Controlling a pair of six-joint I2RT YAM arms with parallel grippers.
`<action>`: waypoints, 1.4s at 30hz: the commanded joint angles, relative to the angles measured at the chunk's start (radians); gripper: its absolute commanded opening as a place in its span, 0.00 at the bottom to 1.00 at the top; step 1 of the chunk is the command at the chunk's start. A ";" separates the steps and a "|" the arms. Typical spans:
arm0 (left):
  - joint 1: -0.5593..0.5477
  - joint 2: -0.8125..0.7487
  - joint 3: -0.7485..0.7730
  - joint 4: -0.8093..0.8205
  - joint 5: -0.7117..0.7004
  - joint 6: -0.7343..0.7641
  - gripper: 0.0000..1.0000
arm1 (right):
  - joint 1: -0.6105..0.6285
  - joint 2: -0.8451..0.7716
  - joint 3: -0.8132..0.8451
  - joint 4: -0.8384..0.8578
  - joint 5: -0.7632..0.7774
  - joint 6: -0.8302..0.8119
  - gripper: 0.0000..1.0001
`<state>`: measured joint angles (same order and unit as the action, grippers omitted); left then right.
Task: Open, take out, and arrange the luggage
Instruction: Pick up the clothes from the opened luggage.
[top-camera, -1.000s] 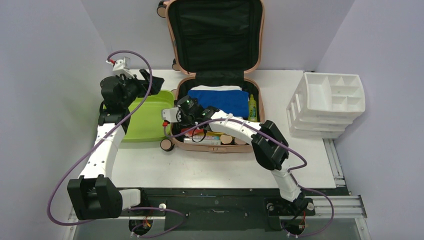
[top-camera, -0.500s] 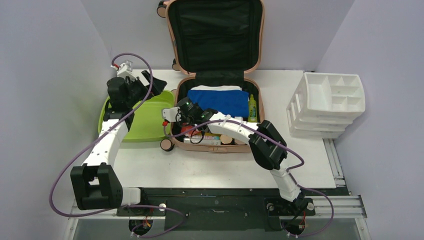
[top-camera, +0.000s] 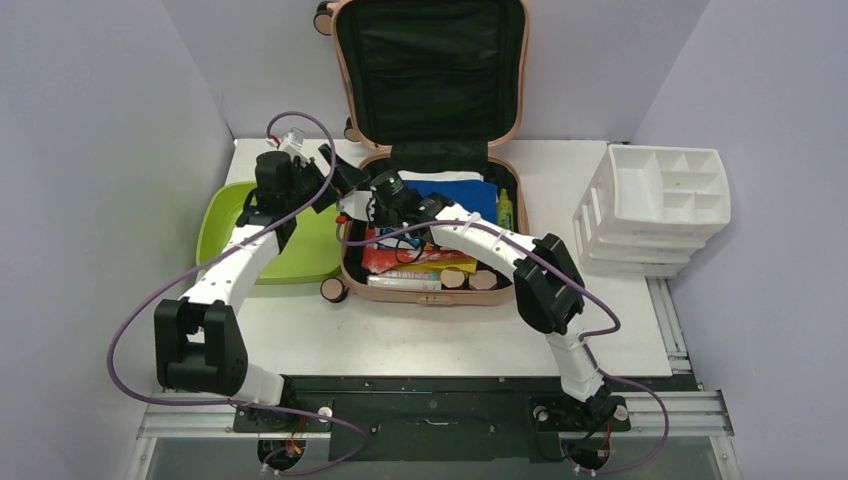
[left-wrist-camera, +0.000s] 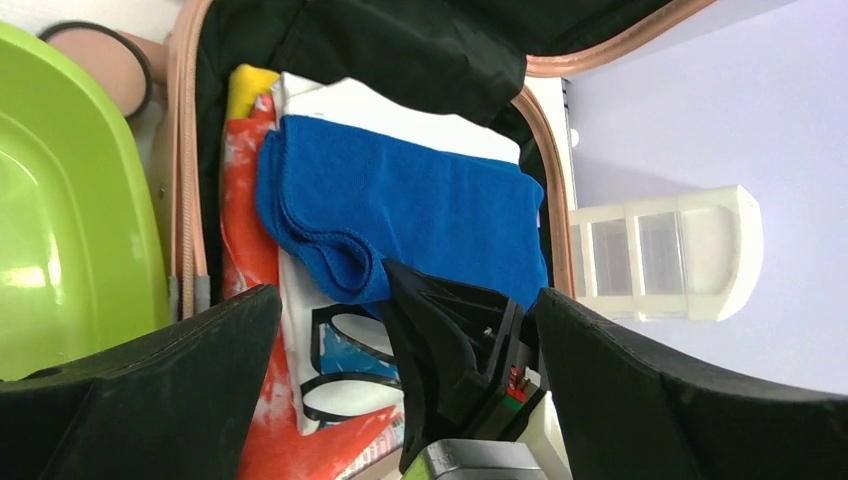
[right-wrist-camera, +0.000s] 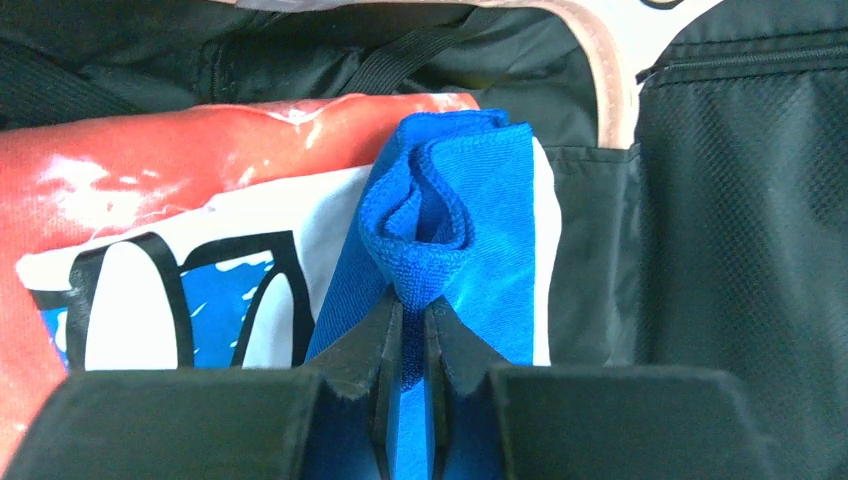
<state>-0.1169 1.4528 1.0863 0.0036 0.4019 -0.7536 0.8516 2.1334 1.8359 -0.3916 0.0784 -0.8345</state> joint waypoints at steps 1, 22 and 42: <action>-0.016 0.030 0.032 0.006 0.016 -0.061 0.97 | -0.013 -0.088 0.056 -0.029 -0.052 0.070 0.04; 0.064 0.164 0.109 0.047 0.057 -0.272 0.96 | -0.039 -0.096 0.113 -0.097 -0.163 0.136 0.04; -0.031 0.286 0.132 -0.042 -0.012 -0.252 0.96 | -0.076 -0.127 0.071 -0.102 -0.212 0.180 0.04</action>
<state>-0.1398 1.7039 1.1694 -0.0185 0.4095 -1.0172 0.7795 2.0987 1.9213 -0.5255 -0.1116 -0.6674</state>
